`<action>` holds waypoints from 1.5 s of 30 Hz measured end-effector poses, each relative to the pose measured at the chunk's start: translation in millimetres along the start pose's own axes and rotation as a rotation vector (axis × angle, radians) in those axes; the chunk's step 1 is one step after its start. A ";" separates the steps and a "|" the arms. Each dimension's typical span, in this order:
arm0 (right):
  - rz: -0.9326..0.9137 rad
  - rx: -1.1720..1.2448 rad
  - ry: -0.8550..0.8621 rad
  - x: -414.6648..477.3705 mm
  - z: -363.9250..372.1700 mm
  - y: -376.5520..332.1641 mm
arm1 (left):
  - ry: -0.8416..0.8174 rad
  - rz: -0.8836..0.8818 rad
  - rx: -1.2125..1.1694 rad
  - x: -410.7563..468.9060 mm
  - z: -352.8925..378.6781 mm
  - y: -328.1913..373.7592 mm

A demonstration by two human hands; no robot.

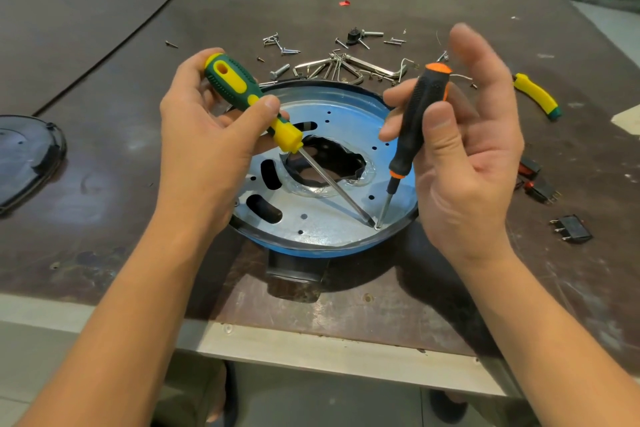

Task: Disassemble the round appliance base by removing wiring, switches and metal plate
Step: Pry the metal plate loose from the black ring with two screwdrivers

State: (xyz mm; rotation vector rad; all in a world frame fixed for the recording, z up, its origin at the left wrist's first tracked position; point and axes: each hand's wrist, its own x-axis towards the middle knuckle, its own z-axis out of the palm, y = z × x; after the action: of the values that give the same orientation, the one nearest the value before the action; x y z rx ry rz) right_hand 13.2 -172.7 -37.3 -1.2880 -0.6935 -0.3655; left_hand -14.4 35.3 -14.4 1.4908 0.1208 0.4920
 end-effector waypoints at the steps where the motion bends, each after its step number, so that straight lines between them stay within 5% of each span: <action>1: 0.006 0.016 -0.009 -0.1 0.5 -0.5 | 0.001 -0.001 -0.003 0.0 0.0 0.1; 45: 0.084 0.052 0.068 4.5 3.9 -5.7 | 0.027 -0.004 0.046 0.3 2.1 -1.8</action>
State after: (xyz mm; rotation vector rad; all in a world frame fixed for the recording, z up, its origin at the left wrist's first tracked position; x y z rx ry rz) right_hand 12.1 -169.8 -29.6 -1.2458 -0.5857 -0.3191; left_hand -12.9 33.4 -15.9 1.5286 0.1567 0.5088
